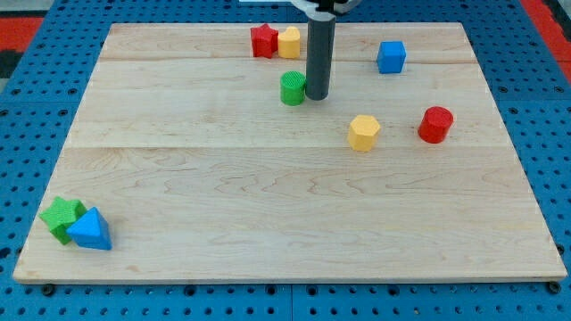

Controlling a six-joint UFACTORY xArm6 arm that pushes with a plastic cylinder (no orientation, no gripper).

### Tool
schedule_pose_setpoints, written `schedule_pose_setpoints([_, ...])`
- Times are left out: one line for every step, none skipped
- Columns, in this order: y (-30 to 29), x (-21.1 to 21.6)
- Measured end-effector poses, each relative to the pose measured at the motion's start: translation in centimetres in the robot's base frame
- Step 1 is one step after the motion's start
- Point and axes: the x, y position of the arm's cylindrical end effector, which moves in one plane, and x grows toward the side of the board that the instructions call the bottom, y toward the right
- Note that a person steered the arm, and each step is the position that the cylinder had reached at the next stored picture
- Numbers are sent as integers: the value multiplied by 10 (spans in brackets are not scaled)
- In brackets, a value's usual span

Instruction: Move the green circle below the red star

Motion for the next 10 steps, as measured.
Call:
schedule_pose_setpoints([-17,-1])
schedule_pose_setpoints([-19,-17])
schedule_pose_setpoints([-19,-30])
schedule_pose_setpoints([-34,-11])
schedule_pose_setpoints([-63,-3])
schedule_pose_setpoints([-69,-14])
schedule_pose_setpoints([-70,-34])
schedule_pose_setpoints([-79,-29])
schedule_pose_setpoints([-99,-24])
schedule_pose_setpoints([-105,-42])
